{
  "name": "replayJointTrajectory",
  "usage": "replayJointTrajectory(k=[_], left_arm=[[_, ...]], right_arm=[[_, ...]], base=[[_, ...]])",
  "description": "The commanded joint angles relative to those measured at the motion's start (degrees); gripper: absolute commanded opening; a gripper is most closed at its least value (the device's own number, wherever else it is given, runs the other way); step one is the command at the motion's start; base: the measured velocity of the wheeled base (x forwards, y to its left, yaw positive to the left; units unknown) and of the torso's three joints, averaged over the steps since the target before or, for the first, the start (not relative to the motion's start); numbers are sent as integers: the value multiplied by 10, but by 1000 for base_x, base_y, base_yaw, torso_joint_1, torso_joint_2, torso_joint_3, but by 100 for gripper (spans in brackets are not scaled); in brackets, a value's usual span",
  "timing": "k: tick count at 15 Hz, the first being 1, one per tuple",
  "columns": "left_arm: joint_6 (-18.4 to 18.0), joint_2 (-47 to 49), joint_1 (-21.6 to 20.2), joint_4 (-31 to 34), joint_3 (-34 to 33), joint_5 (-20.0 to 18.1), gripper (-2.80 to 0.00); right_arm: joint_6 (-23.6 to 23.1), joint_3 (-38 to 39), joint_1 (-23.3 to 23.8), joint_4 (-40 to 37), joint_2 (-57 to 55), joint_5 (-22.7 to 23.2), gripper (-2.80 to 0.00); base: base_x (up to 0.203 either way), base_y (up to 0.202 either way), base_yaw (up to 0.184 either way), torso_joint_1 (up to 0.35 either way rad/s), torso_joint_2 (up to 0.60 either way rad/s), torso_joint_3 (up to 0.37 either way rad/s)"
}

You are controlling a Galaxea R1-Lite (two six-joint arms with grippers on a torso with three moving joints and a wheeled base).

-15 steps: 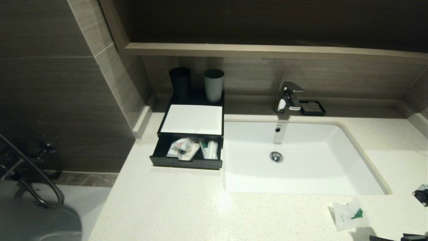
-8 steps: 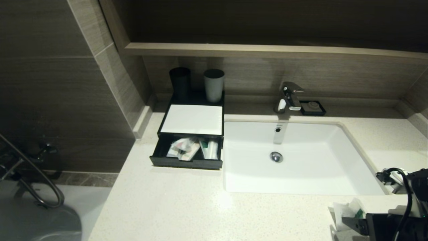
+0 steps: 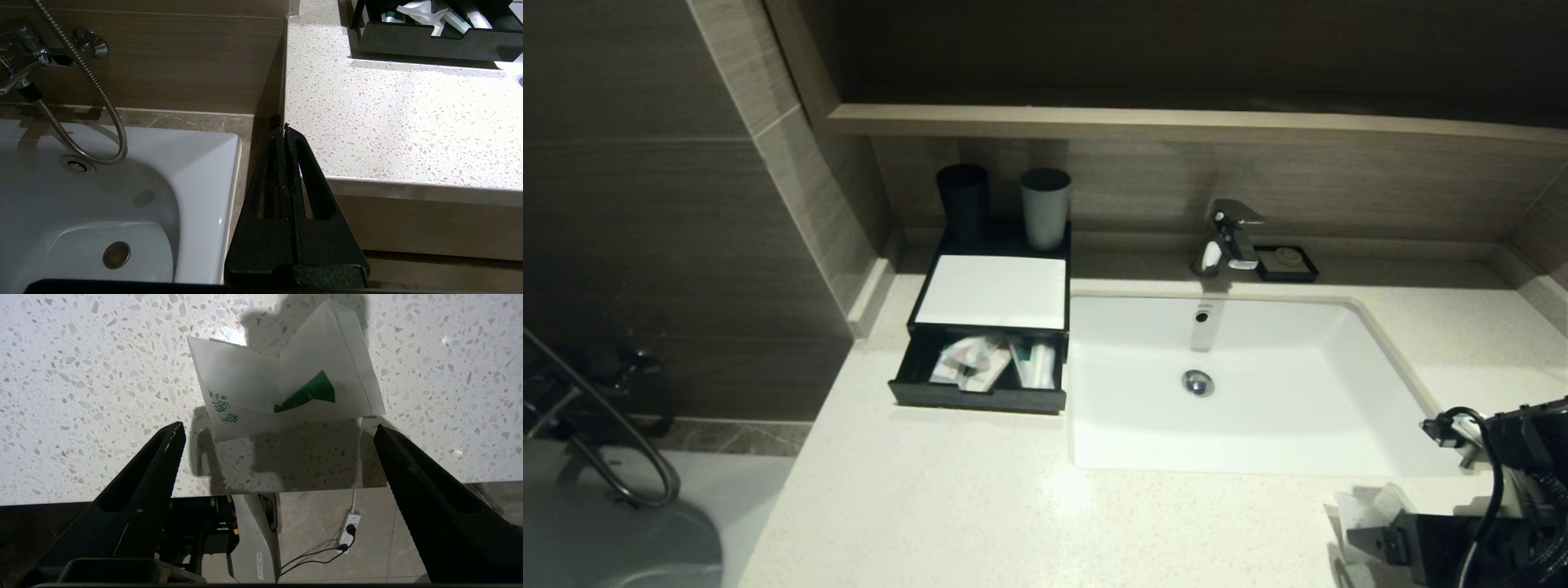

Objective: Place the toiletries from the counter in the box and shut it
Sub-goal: Pick up the bathroom toiletry

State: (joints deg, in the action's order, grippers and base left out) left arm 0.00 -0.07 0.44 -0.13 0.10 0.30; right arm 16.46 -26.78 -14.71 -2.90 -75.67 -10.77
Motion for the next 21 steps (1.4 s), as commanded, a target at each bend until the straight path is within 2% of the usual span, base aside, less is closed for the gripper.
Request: replayJointTrajectory(k=[1,7,13,18,19,21], left_arm=[[0,0,0,0,0,0,-280],[0,0,0,0,0,0,-280],[0,0,0,0,0,0,-280],[0,1,0,0,0,0,-280],[0,0,0,0,0,0,-280],[0,0,0,0,0,0,-280]], right_arm=[[1,-1,4,6,-20,2,0],[4,-5,6,9,-40,10,0],[2,-4,32,20,-54,37,0],[4,-7,32,41,-71,38,0],[5,-7,33,50,-75,39,-280],[5,-8,32,55,-77,41,-280]], base=[[0,0,0,0,0,0],[0,0,0,0,0,0],[0,0,0,0,0,0],[0,0,0,0,0,0],[0,0,0,0,0,0],[0,0,0,0,0,0]])
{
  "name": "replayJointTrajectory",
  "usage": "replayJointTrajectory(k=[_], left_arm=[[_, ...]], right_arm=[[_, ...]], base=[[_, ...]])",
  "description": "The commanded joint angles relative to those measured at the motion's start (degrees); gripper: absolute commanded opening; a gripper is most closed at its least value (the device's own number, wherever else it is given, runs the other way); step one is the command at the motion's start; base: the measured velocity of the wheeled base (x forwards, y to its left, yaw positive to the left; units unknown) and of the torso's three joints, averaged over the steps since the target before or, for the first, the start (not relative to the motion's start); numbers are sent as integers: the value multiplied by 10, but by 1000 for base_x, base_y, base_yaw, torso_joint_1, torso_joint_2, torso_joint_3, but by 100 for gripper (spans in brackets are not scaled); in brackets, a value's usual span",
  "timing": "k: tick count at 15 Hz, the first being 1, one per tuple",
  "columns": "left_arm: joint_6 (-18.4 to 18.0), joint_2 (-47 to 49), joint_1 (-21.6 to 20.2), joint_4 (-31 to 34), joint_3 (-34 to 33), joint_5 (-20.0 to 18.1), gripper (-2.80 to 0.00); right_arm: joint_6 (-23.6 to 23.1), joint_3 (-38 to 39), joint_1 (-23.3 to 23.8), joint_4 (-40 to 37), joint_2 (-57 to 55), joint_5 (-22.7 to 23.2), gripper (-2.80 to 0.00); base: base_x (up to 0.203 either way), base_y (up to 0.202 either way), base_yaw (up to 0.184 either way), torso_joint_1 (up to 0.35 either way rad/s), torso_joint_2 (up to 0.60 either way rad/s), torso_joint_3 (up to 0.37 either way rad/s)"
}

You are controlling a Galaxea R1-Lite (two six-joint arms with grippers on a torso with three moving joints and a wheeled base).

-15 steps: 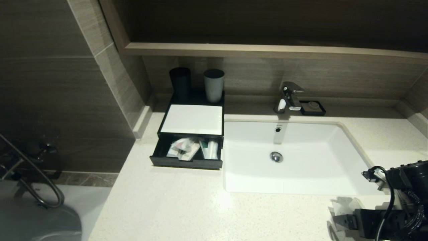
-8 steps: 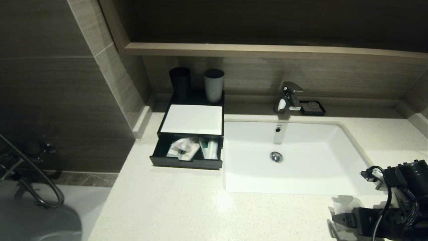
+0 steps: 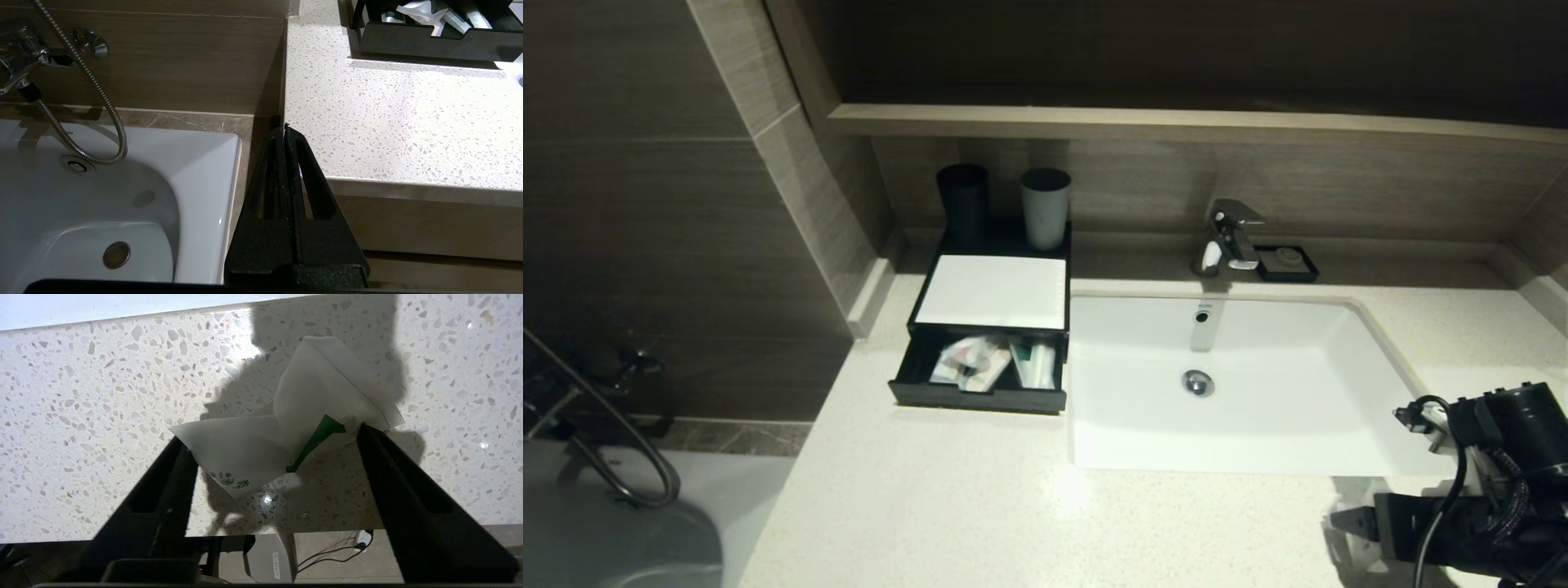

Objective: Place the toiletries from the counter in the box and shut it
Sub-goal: Pick up the bathroom toiletry, then place the bathroom toiletry into the drawer

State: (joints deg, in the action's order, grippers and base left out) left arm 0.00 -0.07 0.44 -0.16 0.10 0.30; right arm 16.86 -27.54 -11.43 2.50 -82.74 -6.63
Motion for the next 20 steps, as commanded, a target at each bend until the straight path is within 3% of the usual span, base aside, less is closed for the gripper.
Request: replayJointTrajectory(k=[1,12,20], left_arm=[[0,0,0,0,0,0,-280],[0,0,0,0,0,0,-280],[0,0,0,0,0,0,-280]], right_arm=[[1,-1,-1,1,-8,0,-280],[3,-21,-1,0,47,4,-280],[5,-113,-33,-4,50,39,-280]], base=[[0,0,0,0,0,0],[0,0,0,0,0,0],[0,0,0,0,0,0]])
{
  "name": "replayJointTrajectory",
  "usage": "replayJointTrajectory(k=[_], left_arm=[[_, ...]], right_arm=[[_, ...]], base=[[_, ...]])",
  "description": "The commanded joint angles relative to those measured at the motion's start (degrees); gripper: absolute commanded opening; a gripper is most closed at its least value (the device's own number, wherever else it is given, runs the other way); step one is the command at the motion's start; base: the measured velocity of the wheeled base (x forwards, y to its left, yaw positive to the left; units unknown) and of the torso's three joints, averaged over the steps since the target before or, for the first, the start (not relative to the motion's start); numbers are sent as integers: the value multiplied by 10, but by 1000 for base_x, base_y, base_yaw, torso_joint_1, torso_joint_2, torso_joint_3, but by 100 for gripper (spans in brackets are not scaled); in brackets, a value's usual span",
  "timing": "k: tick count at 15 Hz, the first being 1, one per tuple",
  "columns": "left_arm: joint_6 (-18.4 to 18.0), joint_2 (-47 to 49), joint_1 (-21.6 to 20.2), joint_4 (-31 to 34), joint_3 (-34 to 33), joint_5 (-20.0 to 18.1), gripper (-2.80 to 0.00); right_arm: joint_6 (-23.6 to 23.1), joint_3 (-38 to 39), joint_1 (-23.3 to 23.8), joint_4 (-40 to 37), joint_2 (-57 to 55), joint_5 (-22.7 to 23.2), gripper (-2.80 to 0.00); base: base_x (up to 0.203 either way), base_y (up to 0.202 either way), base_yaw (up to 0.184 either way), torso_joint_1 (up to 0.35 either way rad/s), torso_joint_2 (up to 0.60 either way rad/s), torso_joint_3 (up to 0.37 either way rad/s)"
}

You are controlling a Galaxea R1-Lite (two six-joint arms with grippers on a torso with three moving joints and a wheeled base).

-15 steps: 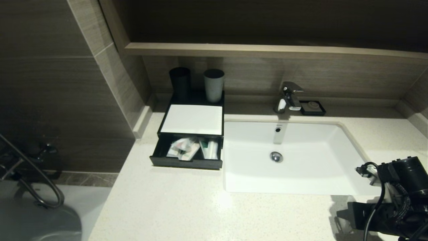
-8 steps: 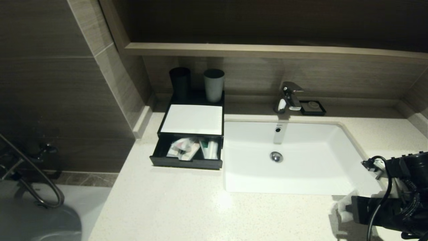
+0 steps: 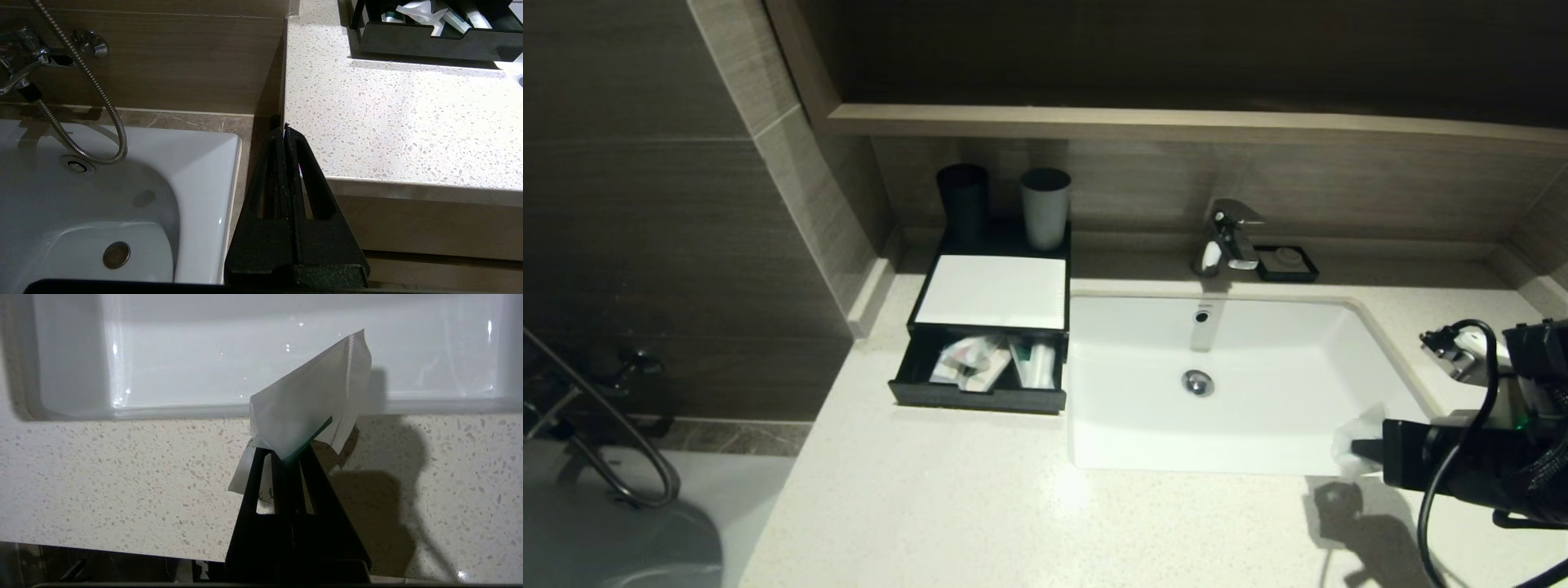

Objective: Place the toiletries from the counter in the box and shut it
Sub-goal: Place the bathroom toiletry into the drawer

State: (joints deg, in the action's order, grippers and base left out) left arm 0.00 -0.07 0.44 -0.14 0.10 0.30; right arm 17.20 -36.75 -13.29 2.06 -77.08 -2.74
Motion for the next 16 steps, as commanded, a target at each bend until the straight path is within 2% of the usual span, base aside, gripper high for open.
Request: replayJointTrajectory(k=[1,7,16], left_arm=[[0,0,0,0,0,0,-280],[0,0,0,0,0,0,-280],[0,0,0,0,0,0,-280]], right_arm=[[2,-34,-26,1,-12,0,-280],[53,-157,-95,3,-114,5,-280],[57,-346,-178,0,-244,-4,-280]], base=[[0,0,0,0,0,0],[0,0,0,0,0,0],[0,0,0,0,0,0]])
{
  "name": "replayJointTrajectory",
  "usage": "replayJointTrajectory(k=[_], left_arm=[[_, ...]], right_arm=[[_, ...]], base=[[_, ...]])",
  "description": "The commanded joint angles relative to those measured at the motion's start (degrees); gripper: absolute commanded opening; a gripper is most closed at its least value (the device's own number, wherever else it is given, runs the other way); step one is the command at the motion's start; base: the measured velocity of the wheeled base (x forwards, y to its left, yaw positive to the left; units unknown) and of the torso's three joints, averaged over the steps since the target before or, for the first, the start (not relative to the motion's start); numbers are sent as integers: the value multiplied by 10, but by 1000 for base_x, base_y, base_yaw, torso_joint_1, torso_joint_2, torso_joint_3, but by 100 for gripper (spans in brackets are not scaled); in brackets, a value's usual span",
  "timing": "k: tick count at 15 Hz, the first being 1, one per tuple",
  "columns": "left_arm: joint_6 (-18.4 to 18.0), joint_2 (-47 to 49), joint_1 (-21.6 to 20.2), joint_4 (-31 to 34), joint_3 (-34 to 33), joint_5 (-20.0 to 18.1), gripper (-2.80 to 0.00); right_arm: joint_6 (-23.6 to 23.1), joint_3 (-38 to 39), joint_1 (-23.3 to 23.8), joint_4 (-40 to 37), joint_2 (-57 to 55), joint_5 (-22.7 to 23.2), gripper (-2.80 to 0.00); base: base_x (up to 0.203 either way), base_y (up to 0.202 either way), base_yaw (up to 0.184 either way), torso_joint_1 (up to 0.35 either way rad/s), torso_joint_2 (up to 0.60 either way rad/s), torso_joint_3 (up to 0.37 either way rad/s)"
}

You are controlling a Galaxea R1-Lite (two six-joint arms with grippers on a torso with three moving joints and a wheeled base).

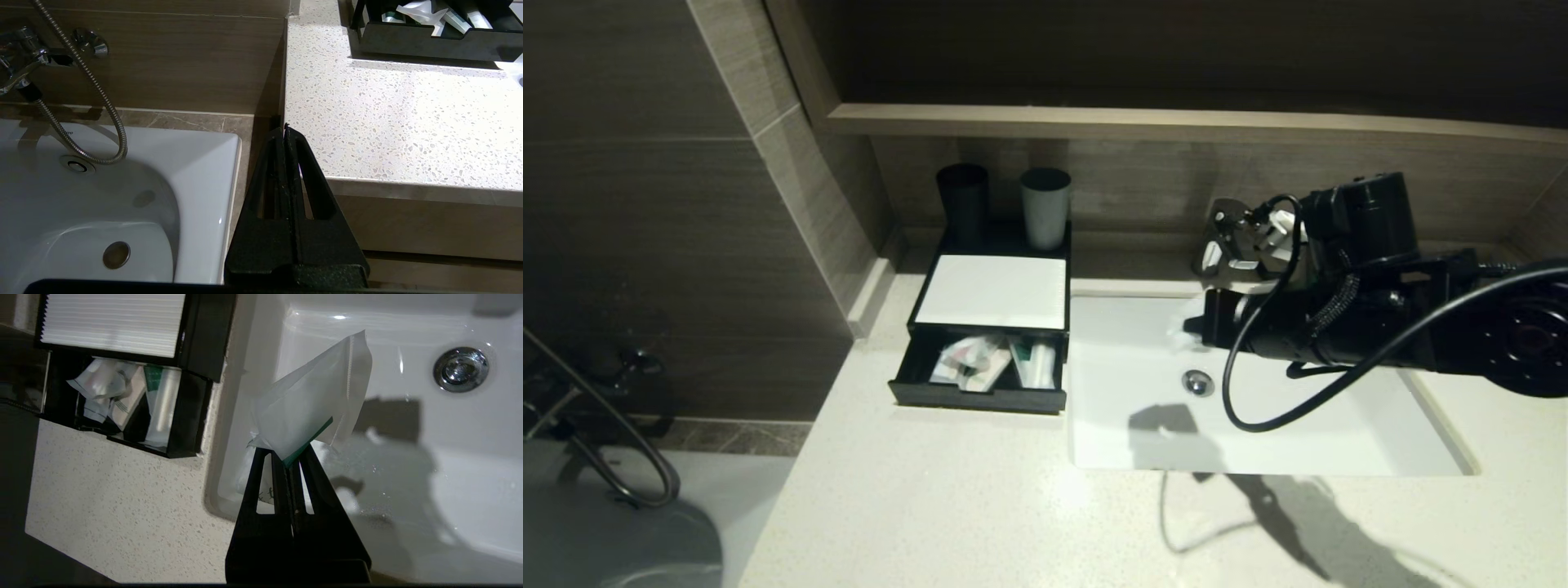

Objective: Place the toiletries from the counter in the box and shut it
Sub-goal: Place the bathroom toiletry into the drawer

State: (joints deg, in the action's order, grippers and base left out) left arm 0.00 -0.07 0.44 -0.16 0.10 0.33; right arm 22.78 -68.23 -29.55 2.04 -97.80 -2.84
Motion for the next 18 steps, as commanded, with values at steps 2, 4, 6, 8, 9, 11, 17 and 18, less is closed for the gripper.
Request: replayJointTrajectory(k=[2,4,6,8,9,11,17,18], left_arm=[[0,0,0,0,0,0,-280],[0,0,0,0,0,0,-280],[0,1,0,0,0,0,-280],[0,0,0,0,0,0,-280],[0,0,0,0,0,0,-280],[0,0,0,0,0,0,-280],[0,0,0,0,0,0,-280],[0,0,0,0,0,0,-280]], right_arm=[[1,-71,-37,1,-70,-12,-280],[0,-98,-58,1,-95,-23,-280],[-4,-129,-77,-1,-111,-29,-280],[-7,-158,-99,-11,-118,-30,-280],[-7,-173,-109,-23,-119,-31,-280],[-8,-189,-126,-38,-123,-32,-280],[-9,-190,-146,-35,-155,-40,-280],[-9,-190,-146,-33,-161,-40,-280]], base=[[0,0,0,0,0,0],[0,0,0,0,0,0],[0,0,0,0,0,0],[0,0,0,0,0,0],[0,0,0,0,0,0],[0,0,0,0,0,0],[0,0,0,0,0,0],[0,0,0,0,0,0]])
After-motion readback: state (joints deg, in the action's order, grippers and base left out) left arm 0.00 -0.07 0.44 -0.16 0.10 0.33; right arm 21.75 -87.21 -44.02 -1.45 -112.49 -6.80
